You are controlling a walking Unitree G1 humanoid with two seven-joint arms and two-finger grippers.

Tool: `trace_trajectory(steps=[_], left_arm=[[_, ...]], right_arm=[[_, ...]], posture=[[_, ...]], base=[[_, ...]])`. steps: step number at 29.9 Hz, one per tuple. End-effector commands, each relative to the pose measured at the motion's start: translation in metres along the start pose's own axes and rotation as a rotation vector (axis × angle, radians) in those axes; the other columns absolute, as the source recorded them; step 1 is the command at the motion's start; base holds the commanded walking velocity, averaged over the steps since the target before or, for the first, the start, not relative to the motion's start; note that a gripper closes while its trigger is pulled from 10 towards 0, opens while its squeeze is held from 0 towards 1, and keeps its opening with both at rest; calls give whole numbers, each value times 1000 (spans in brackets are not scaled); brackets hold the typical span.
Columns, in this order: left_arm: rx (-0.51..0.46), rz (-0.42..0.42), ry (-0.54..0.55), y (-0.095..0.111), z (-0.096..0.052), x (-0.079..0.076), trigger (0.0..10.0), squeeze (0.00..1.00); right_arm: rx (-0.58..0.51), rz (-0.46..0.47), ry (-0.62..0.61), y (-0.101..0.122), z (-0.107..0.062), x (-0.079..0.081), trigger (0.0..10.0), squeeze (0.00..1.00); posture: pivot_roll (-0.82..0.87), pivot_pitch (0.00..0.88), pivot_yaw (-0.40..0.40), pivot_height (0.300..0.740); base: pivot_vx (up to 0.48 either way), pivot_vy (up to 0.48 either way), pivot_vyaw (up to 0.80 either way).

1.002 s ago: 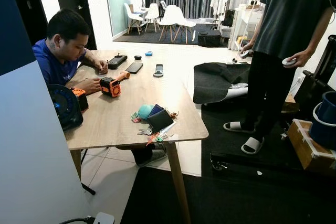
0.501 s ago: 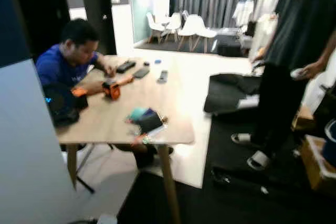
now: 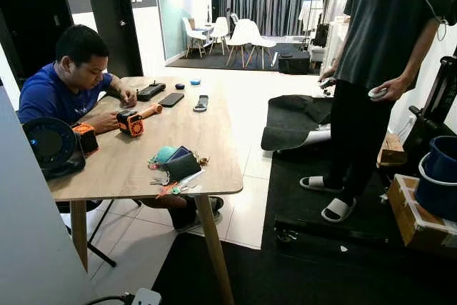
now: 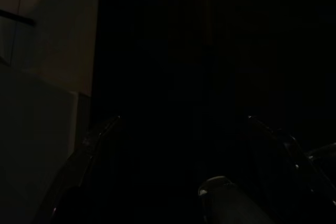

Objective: Hang keys on a hook

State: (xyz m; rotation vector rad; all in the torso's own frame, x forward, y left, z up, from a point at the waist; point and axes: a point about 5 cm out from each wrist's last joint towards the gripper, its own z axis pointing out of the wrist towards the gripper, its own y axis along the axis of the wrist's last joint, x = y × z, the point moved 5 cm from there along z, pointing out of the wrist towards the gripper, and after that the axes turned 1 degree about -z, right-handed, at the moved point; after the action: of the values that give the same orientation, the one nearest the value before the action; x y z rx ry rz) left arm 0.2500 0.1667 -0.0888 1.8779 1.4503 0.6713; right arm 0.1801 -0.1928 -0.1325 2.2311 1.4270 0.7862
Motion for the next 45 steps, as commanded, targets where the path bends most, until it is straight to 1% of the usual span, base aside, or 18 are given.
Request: trace_trajectory(steps=[1,7,10,22,28,45], left_arm=[[32,25,6,-6,-1,4,10000,0],[61,52,35,-9,-1,7,10000,0],[62,15,60,-9,-1,11,10000,0],[53,8,48,-5,1,9,10000,0],[38,8,61,0,3,9,10000,0],[37,-17,68,-1,2,9,10000,0]], right_arm=[[-2,1,1,0,0,1,10000,0],[-2,2,1,0,0,2,10000,0],[-3,1,0,0,0,2,10000,0],[-12,-21,11,4,1,3,10000,0],[-14,-39,23,7,2,5,10000,0],[-11,-68,33,9,4,8,10000,0]], posture=[[67,22,29,740],[67,20,30,740],[66,14,29,740],[62,11,31,740],[64,16,30,740],[65,20,21,740]], base=[[0,-300,0],[0,-480,0],[0,0,0],[0,0,0],[0,0,0],[0,0,781]])
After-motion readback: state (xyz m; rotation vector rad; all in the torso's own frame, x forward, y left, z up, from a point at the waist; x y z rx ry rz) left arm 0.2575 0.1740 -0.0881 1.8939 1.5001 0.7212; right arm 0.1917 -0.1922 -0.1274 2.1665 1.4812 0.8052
